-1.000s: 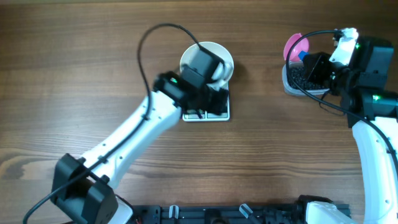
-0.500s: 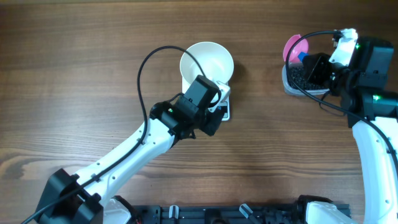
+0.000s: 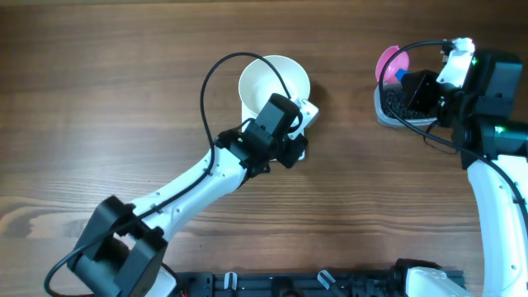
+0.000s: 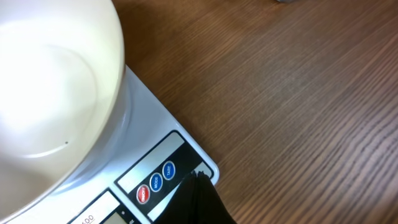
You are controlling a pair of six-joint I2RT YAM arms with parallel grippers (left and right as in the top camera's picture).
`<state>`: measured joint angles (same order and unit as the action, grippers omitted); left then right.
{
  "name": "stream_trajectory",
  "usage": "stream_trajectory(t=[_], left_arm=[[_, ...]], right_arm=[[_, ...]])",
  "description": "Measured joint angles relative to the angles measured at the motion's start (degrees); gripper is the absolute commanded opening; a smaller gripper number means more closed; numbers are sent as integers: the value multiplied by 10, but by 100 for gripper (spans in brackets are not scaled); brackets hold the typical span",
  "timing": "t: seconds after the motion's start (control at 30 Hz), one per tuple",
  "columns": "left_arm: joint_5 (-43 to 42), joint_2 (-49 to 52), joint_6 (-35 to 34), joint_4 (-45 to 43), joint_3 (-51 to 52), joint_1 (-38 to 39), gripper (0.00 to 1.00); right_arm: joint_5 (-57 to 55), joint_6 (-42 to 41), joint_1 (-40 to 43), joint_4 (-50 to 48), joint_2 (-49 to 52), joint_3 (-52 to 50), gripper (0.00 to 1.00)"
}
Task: Scoop item into bowl and weigh 150g on scale
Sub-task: 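Move the left gripper to the scale and press its tare button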
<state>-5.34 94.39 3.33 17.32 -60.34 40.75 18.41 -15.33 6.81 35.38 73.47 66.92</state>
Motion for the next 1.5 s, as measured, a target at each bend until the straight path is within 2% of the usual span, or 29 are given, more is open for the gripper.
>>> stream_trajectory(t=[0.3,0.47,1.03,1.5], left_arm=[[16,33,35,33,0,0,4],[52,60,46,31,0,0,4],[122,108,41,-7,0,0,4],[123,112,27,-7,0,0,4]], right_arm=[[0,-5,0,0,0,0,4],[0,-9,0,9,0,0,4],[0,-9,0,15,0,0,4],[0,-9,0,15,0,0,4]])
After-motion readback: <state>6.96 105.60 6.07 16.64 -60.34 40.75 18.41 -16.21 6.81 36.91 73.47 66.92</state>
